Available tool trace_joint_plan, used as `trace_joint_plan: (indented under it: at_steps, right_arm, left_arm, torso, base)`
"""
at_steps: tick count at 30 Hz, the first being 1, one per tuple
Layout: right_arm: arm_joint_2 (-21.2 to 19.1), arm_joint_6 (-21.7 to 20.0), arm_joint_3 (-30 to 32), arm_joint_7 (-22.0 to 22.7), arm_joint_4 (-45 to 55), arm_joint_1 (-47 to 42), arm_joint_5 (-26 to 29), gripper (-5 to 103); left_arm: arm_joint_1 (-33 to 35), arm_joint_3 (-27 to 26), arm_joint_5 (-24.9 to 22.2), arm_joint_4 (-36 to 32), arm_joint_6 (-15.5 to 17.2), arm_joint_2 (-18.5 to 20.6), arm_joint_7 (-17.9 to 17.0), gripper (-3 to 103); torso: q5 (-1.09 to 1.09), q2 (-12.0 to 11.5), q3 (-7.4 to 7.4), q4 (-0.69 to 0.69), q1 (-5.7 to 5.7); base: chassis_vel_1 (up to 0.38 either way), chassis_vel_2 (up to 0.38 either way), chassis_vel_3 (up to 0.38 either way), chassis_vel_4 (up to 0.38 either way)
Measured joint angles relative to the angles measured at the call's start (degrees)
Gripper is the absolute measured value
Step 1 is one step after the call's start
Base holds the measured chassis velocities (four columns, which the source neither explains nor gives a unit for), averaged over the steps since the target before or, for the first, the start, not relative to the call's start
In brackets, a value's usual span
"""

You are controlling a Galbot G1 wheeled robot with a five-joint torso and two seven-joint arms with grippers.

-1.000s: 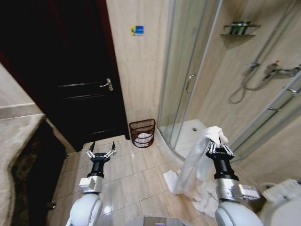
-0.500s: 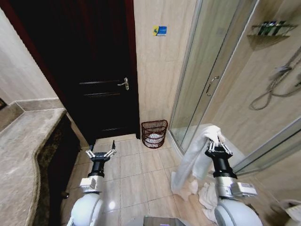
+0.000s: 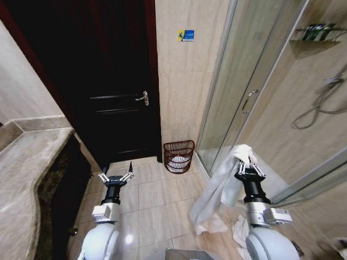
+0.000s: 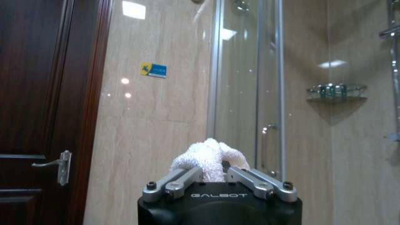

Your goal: Discard the used towel into the hamper.

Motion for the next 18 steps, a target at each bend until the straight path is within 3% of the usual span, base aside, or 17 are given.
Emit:
trace_joint_plan:
  at_steps: [18]
  right_arm:
    - [-1.18, 0.06, 0.31, 0.04, -1.34, 1.99, 1.5, 3]
  left_arm:
    - [0.18, 0.58, 0.25, -0.52, 2.51, -0.58, 1.14, 100]
  torso:
    - [0.0, 0.0, -0.01, 0.01, -0.01]
  base:
    - [-0.097, 0.151, 0.098, -0.145]
